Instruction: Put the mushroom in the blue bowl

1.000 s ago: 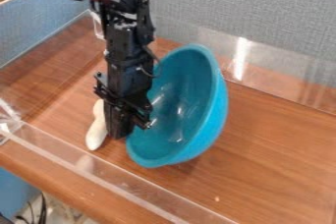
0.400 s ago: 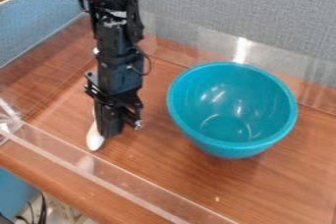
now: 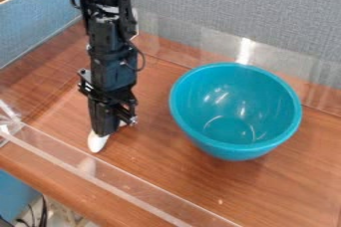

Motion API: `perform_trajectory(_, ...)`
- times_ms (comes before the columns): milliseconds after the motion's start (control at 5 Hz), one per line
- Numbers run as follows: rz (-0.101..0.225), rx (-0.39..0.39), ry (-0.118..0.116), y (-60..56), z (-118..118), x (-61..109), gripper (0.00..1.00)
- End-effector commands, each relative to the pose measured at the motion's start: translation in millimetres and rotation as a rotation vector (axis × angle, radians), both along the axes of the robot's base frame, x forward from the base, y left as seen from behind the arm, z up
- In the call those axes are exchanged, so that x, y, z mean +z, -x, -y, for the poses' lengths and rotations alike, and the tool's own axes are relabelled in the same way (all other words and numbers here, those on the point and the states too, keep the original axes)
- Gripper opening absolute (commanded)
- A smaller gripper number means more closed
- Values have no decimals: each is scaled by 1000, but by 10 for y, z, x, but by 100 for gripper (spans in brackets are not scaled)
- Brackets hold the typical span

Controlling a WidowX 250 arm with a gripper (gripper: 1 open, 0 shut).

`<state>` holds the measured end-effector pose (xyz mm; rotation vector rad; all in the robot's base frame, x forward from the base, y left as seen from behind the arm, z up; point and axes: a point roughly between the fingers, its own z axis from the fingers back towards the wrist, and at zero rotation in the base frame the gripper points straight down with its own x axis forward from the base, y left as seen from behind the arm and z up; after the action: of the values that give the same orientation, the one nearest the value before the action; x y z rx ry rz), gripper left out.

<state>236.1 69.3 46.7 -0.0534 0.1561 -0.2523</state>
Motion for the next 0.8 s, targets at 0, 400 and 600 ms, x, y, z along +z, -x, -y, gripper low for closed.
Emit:
perform_trajectory(0,65,9,-15,-98,-100,160,0)
perform_trajectory(400,64,28,-9,-115,-191,129,0)
perform_trajectory(600,60,39,-6,-125,-241,91,0)
